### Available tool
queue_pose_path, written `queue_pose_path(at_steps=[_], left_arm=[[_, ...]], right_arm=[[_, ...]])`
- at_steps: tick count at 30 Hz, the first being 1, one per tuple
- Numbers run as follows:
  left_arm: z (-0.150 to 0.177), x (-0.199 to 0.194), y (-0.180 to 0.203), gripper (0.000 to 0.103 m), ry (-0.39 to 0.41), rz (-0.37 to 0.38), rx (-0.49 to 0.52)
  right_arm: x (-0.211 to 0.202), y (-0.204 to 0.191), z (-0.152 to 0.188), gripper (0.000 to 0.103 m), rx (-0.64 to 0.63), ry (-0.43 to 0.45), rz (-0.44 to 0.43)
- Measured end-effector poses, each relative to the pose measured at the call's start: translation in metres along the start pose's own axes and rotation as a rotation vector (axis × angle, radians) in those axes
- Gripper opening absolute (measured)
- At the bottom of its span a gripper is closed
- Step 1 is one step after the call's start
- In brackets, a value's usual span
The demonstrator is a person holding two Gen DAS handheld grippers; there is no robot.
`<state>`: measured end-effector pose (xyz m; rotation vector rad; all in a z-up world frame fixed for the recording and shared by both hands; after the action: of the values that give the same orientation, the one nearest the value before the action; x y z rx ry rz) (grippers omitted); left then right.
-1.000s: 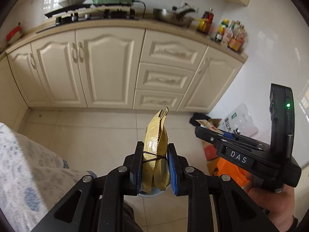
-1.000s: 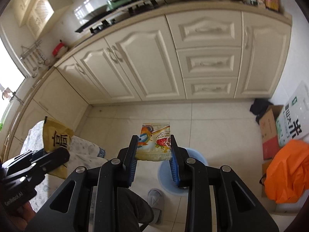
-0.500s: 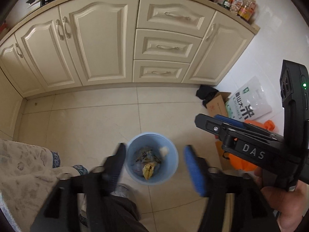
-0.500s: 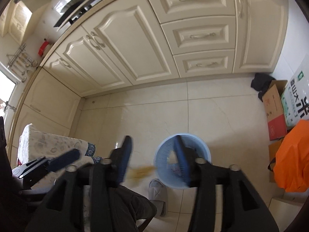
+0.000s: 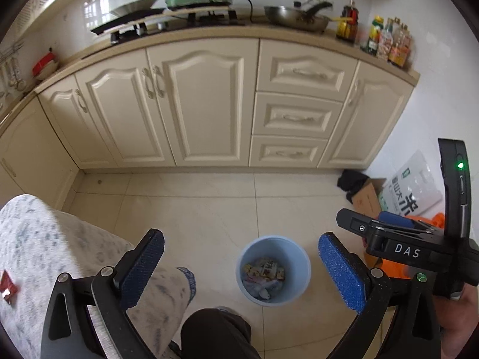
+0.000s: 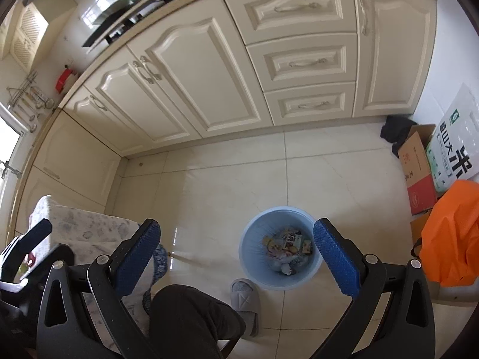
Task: Collect trash
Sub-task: 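Move both tools from the bin back toward the table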
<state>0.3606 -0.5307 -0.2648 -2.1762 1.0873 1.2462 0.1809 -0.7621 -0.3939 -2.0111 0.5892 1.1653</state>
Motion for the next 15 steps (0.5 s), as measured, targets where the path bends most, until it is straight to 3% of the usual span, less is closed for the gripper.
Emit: queue_pose_path(at_steps=[9,15], left_arm=[[0.068,-0.126,-0.063,0.102,0.163,-0.027,-0.081],[0.113,-0.191,-0.107,0.102,0.251,-0.067,-0.169]], right_arm=[[-0.048,-0.079,0.000,0.103,-0.108,0.084,-0.067],[-0.075,-0.144,0.007,0.103,-0.207,0.129,-0.122]])
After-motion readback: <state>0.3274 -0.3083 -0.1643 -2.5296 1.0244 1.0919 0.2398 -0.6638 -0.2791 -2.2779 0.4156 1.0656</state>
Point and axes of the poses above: each gripper's, at about its wrist camera, not at the fingertips, and x roughly the way its jaws point, y to its right, z to its underside, the point moved 8 cm from there along x, roughly the way its jaws point, and after that the axes turned 8 degrees about -y, right-handed, at the moved point
